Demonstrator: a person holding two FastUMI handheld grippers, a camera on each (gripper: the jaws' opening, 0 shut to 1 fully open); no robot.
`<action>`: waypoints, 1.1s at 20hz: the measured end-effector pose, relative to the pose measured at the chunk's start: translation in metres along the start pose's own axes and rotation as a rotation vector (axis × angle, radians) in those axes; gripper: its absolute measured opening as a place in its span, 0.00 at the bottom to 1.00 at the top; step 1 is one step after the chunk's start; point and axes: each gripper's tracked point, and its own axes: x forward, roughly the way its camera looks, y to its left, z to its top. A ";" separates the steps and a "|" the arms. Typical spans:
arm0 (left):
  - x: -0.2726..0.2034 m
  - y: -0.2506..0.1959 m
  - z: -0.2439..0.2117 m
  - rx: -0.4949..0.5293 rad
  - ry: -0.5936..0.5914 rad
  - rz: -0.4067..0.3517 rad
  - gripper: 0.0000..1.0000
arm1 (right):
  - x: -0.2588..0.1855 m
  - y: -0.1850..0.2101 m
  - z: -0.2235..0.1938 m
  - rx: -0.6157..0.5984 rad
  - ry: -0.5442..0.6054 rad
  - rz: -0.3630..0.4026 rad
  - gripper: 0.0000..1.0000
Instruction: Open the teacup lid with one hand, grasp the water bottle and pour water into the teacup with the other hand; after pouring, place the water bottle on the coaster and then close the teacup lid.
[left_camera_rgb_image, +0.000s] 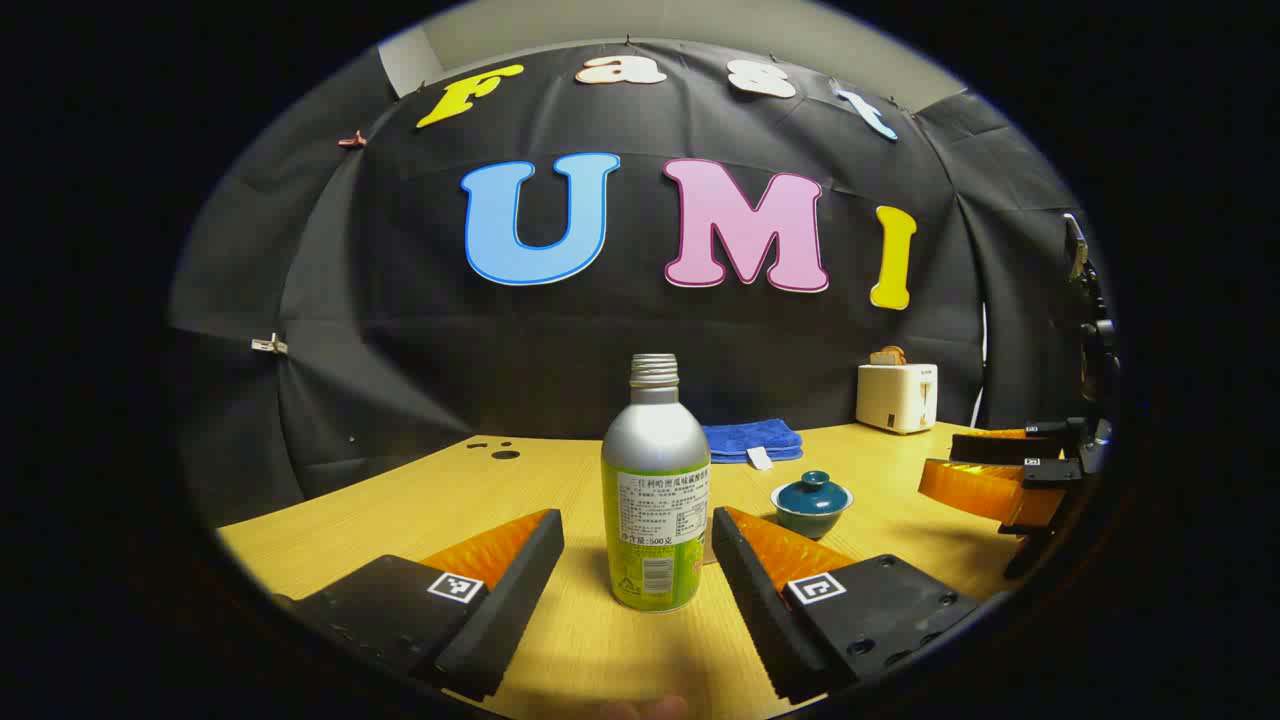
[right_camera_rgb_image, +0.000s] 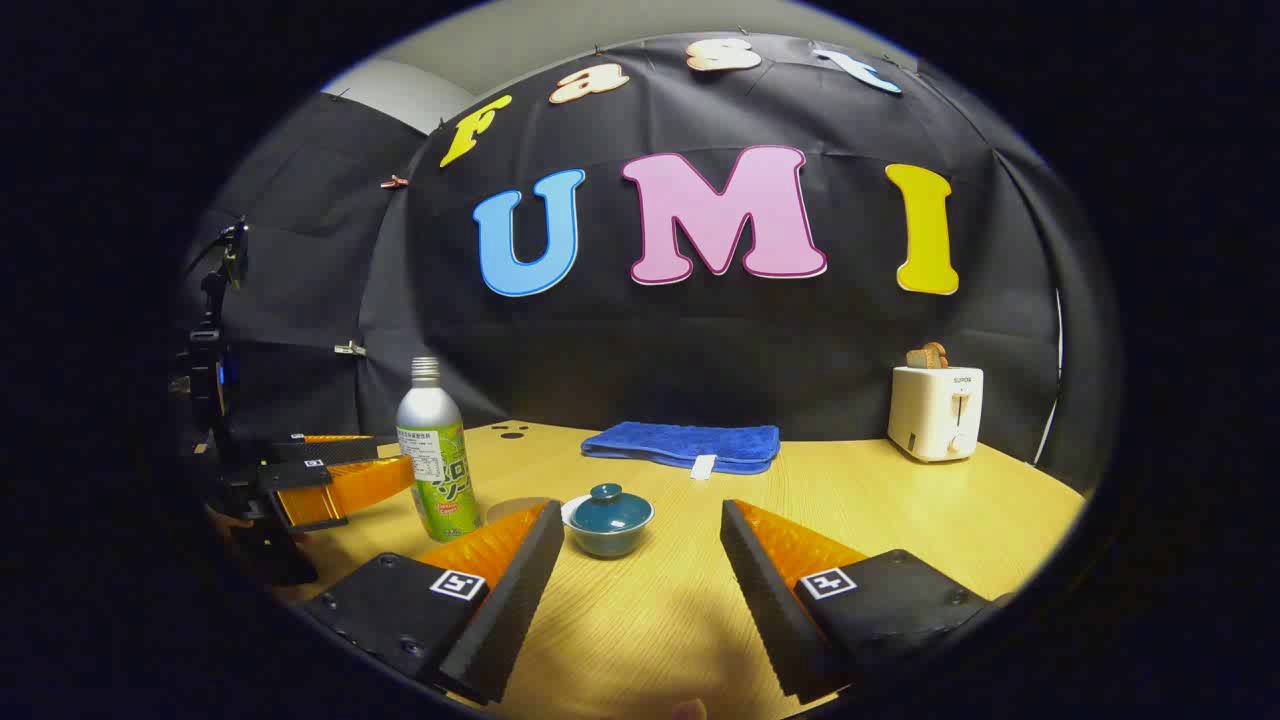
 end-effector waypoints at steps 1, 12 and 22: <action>0.000 0.000 -0.001 0.000 0.000 0.000 0.94 | 0.001 0.001 0.000 0.000 0.000 0.001 0.98; 0.000 0.000 0.000 0.000 -0.001 0.000 0.94 | 0.002 0.001 -0.002 -0.001 -0.002 0.001 0.98; 0.000 0.000 0.000 -0.001 0.000 0.000 0.94 | 0.020 0.014 0.009 -0.013 0.028 0.084 0.92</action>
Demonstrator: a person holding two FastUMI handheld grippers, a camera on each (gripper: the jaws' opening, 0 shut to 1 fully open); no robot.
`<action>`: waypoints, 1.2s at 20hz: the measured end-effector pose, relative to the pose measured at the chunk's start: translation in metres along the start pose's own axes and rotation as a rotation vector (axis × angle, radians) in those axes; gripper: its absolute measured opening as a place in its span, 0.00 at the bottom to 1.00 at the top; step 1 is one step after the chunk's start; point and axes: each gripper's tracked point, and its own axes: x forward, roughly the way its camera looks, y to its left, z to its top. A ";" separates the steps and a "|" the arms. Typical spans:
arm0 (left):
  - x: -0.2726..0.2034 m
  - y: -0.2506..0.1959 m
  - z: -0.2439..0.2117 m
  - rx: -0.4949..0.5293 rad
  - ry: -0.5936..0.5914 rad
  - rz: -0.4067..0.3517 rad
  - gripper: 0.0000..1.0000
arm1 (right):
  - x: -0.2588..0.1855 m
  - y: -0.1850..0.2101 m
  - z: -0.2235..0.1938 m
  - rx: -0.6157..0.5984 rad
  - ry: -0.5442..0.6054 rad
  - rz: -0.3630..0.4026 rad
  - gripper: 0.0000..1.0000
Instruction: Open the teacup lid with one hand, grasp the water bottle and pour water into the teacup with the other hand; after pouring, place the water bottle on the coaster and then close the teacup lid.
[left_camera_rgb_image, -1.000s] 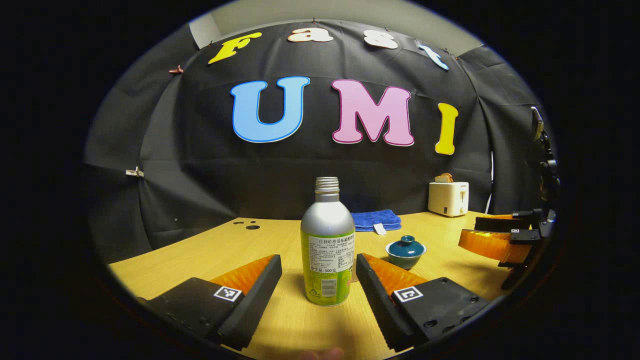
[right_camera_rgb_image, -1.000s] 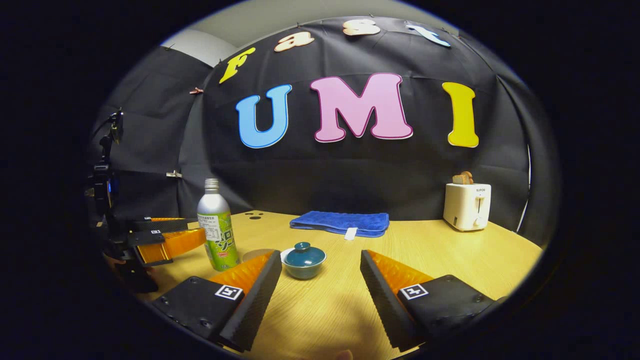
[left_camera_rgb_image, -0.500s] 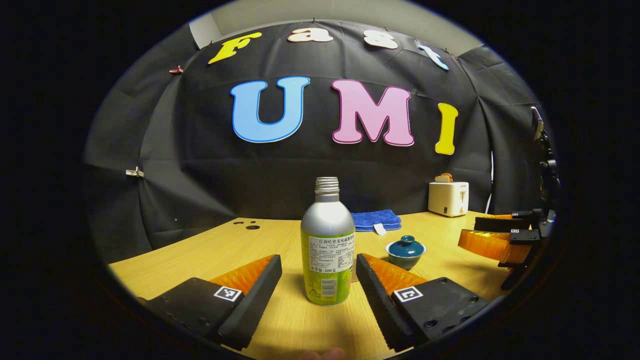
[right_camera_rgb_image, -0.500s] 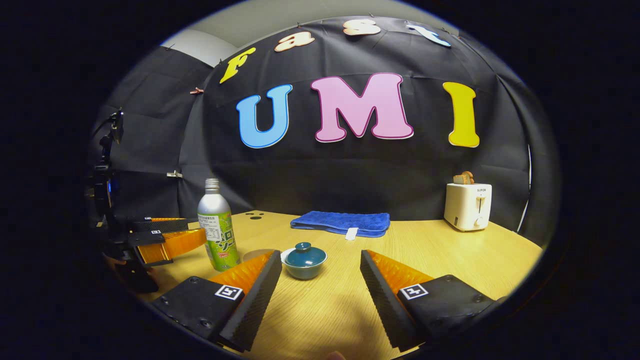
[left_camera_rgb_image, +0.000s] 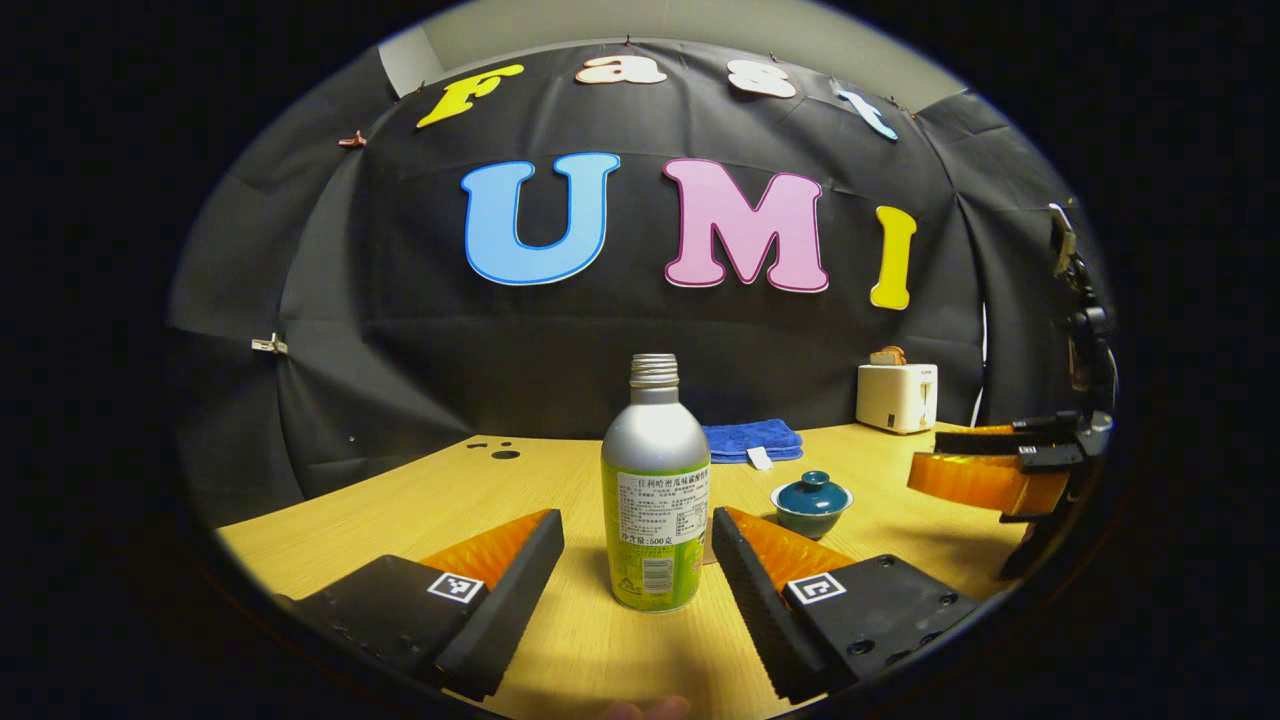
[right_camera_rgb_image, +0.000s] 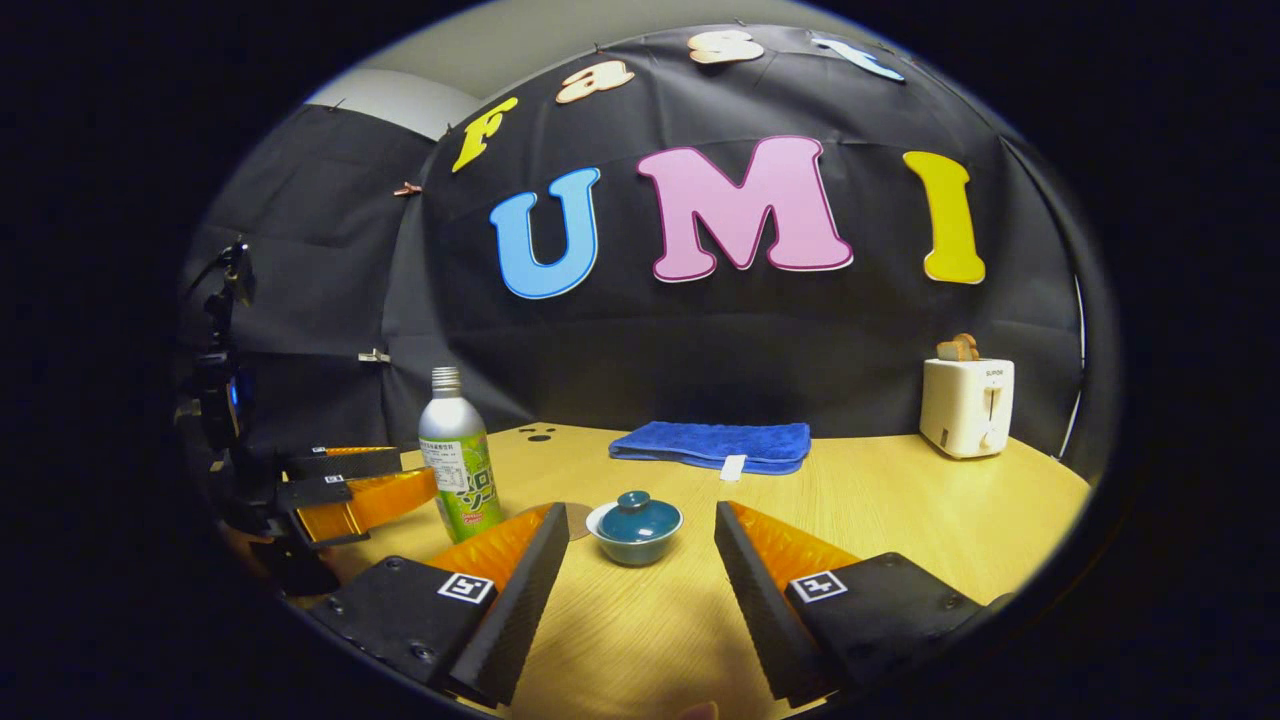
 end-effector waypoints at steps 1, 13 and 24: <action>0.000 0.000 -0.001 0.000 0.000 0.000 0.94 | 0.007 -0.002 0.009 -0.033 -0.002 -0.005 0.92; 0.000 0.000 -0.002 -0.001 0.000 0.000 0.94 | 0.083 0.013 -0.029 -0.146 0.172 0.061 0.82; 0.001 0.000 -0.001 -0.001 0.000 0.000 0.94 | 0.104 0.012 -0.048 -0.111 0.224 0.064 0.44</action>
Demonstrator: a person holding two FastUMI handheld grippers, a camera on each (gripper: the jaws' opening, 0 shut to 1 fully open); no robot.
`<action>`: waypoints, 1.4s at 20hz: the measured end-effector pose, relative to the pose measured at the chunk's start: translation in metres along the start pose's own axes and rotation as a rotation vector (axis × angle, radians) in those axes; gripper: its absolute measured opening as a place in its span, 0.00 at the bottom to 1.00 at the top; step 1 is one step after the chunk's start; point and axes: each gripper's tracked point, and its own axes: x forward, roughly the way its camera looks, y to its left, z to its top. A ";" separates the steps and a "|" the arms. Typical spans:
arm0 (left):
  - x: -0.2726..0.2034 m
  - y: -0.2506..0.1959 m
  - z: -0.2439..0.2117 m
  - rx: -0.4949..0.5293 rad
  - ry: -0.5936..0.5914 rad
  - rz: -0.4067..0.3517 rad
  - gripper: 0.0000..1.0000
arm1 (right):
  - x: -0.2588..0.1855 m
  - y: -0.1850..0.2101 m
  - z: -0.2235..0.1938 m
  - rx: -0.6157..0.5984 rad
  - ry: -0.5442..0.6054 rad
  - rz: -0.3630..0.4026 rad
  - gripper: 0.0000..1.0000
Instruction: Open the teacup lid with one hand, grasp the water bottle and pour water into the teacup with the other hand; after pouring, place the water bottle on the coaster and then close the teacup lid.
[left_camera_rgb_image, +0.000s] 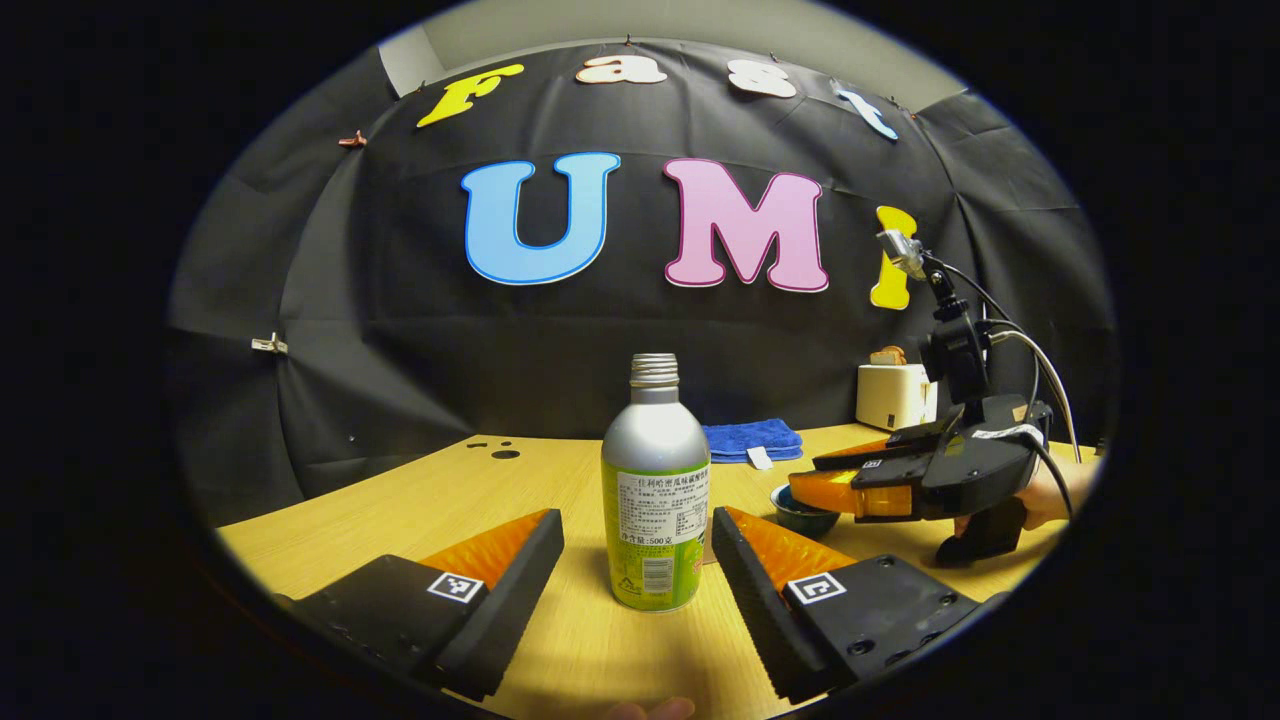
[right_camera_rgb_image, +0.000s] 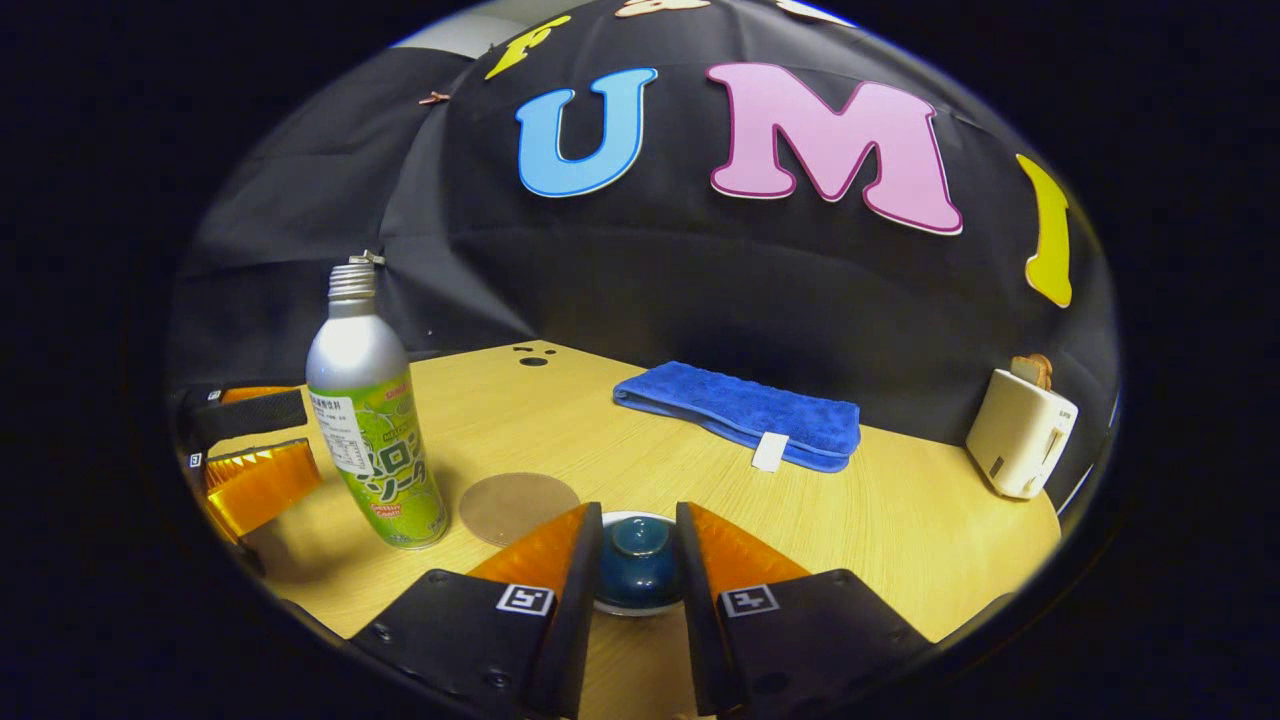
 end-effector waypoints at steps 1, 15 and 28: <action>0.000 0.000 -0.001 0.000 0.000 0.000 0.95 | -0.002 -0.001 0.002 0.008 0.000 0.002 0.38; 0.029 -0.007 0.000 0.004 -0.002 -0.027 0.94 | -0.062 -0.037 0.068 0.024 -0.164 0.008 0.36; 0.059 -0.006 0.015 0.438 0.044 -0.047 0.80 | -0.060 -0.085 0.042 0.173 -0.189 0.020 0.31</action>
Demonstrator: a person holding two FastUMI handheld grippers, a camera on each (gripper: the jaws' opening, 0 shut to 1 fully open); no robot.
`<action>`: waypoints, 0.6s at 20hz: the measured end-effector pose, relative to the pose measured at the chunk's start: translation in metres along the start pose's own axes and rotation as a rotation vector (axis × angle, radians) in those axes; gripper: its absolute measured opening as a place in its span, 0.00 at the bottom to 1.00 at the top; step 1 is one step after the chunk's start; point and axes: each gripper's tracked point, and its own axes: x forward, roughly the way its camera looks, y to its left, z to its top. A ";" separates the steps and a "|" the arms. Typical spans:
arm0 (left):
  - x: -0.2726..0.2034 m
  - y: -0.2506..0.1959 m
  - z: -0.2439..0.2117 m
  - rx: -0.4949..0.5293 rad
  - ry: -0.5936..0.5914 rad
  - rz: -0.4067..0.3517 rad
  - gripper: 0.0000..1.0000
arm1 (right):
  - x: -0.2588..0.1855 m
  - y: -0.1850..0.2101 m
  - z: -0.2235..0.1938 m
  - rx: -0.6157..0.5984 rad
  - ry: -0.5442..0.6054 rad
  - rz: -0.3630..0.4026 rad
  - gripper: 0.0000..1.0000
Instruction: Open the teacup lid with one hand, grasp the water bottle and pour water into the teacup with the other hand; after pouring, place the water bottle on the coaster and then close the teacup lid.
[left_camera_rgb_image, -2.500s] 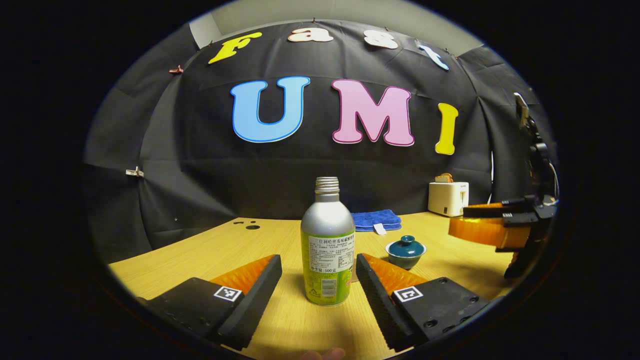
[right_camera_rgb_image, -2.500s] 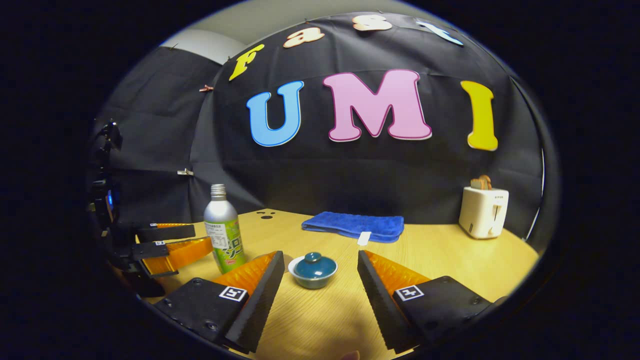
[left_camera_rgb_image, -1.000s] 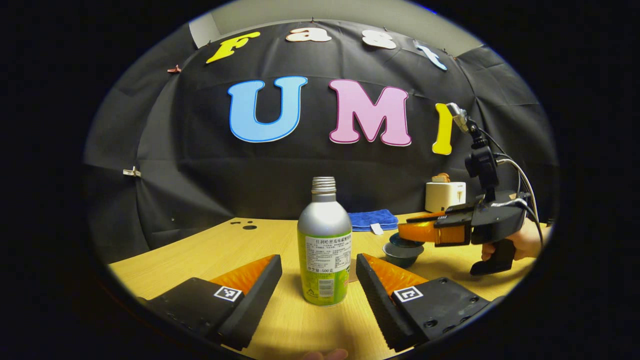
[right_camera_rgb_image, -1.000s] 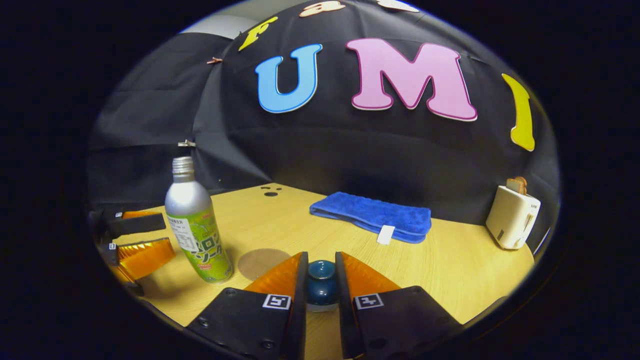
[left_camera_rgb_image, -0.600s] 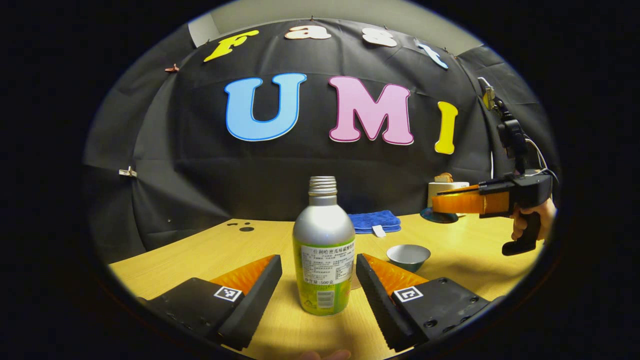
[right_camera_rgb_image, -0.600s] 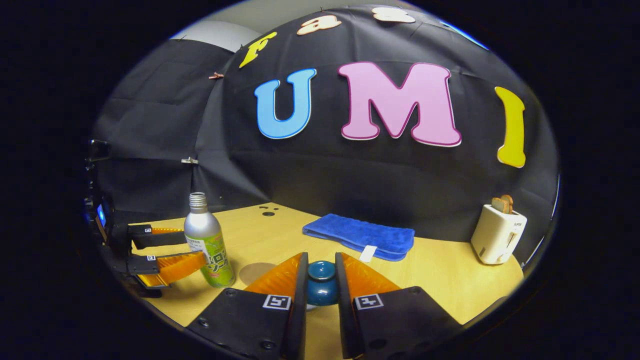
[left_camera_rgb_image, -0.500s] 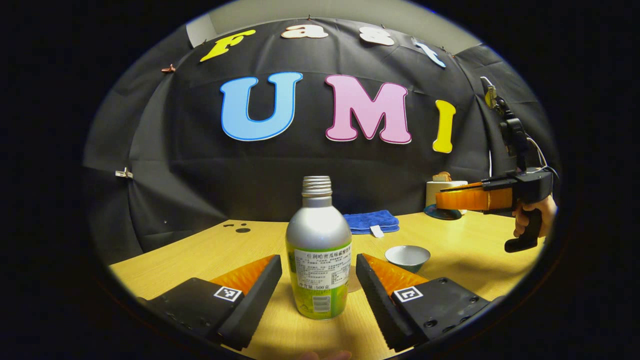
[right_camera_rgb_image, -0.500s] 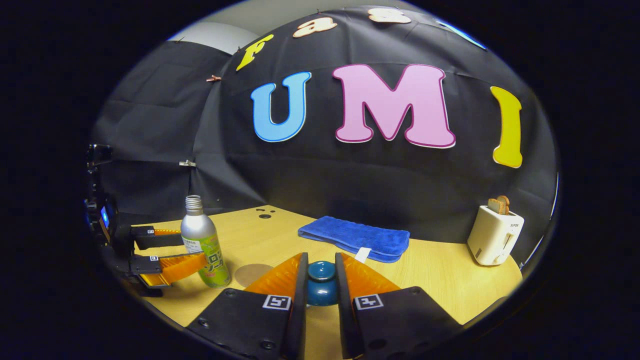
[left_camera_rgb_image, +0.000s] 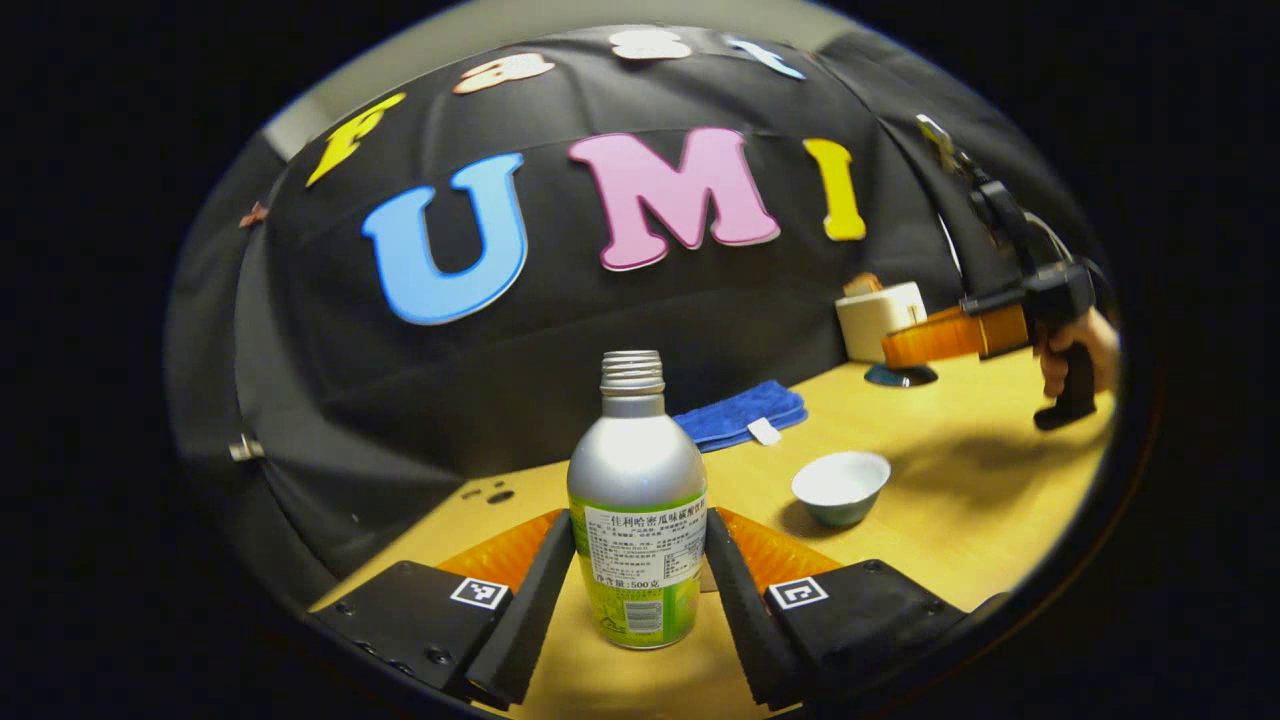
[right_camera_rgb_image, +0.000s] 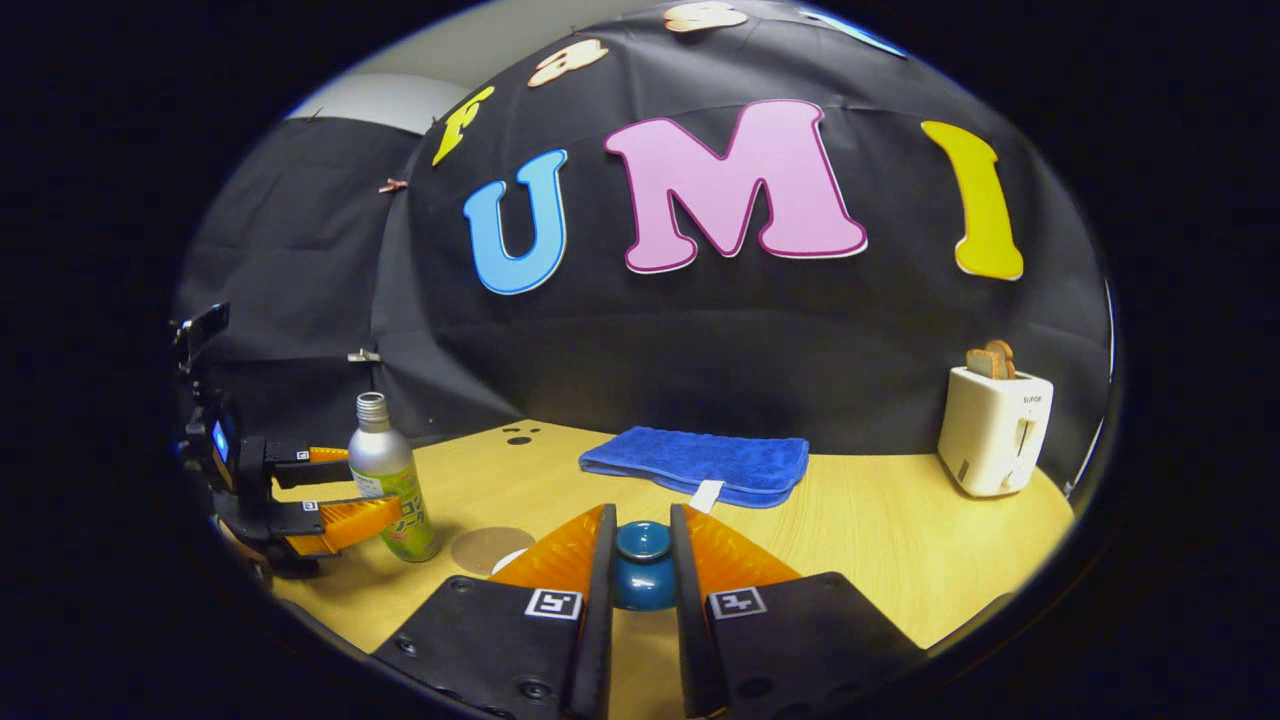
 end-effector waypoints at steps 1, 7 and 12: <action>0.002 0.000 0.007 0.086 0.001 0.007 0.80 | 0.000 -0.002 -0.004 -0.002 0.006 0.000 0.31; 0.013 -0.020 0.033 0.610 -0.019 0.010 0.79 | -0.004 -0.015 -0.001 -0.040 -0.029 -0.045 0.31; 0.023 -0.041 0.031 0.881 -0.002 -0.005 0.79 | -0.009 -0.028 0.008 -0.047 -0.078 -0.093 0.31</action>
